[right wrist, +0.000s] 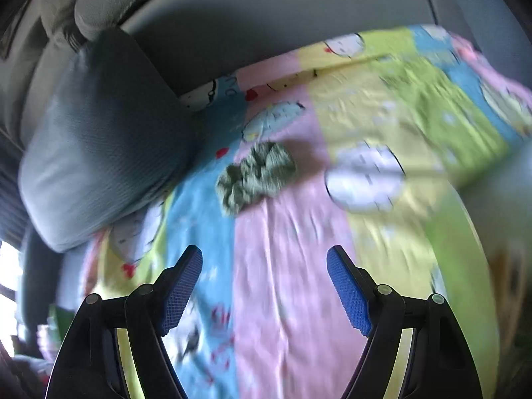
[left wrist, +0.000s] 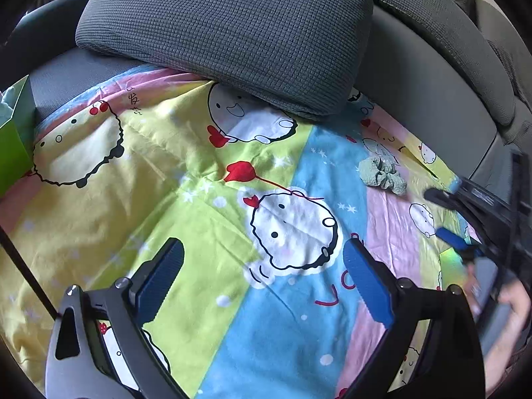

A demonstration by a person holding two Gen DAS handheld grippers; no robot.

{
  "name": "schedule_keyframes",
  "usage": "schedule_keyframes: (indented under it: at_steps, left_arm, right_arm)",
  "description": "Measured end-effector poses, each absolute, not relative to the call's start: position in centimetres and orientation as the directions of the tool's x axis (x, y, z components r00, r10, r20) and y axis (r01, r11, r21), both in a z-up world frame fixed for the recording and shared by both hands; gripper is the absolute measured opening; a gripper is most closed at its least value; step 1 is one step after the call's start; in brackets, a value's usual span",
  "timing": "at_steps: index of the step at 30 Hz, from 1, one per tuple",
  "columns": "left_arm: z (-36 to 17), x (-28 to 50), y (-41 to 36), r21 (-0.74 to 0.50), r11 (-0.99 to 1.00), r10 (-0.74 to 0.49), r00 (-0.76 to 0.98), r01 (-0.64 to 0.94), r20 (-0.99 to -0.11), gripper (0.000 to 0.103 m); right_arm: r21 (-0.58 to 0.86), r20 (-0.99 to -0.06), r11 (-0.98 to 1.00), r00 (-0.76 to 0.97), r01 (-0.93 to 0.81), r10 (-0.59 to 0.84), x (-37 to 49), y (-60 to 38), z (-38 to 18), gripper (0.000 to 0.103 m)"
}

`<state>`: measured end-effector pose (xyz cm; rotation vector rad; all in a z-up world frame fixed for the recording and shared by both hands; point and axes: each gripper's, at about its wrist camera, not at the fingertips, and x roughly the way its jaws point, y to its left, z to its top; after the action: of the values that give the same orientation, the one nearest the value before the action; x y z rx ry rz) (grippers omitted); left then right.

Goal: Organize objects
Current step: 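Grasp the green scrunchie with the right gripper and lift it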

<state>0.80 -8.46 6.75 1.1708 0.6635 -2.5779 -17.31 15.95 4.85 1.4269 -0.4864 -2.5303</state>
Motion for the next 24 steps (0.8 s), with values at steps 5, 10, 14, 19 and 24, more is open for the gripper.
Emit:
schedule_keyframes:
  at_steps: [5, 10, 14, 19, 24]
  left_arm:
    - [6.7, 0.5, -8.5, -0.291, -0.875, -0.032, -0.645, 0.388, -0.764, 0.096]
    - [6.6, 0.2, -8.6, -0.315, -0.871, -0.002, -0.645, 0.376, -0.764, 0.096]
    - [6.7, 0.0, -8.3, -0.312, -0.876, 0.002, -0.645, 0.367, -0.764, 0.096]
    - [6.6, -0.1, -8.1, -0.313, -0.877, 0.009, -0.639, 0.364, -0.769, 0.096]
    - [6.4, -0.1, -8.0, -0.347, -0.867, 0.044, -0.639, 0.358, -0.768, 0.096]
  right_arm:
    - [0.346, -0.778, -0.938, -0.568, -0.029, -0.270, -22.3, 14.7, 2.9, 0.080]
    - [0.382, -0.773, -0.919, -0.577, -0.096, -0.261, -25.4, 15.5, 1.2, 0.078]
    - [0.279, -0.809, -0.956, -0.560, -0.095, -0.181, -26.3, 15.1, 0.0, 0.040]
    - [0.293, -0.809, -0.954, -0.548, -0.061, -0.213, -24.1, 15.4, -0.8, 0.012]
    - [0.366, -0.822, -0.930, -0.480, -0.033, -0.307, -19.5, 16.3, -0.8, 0.012]
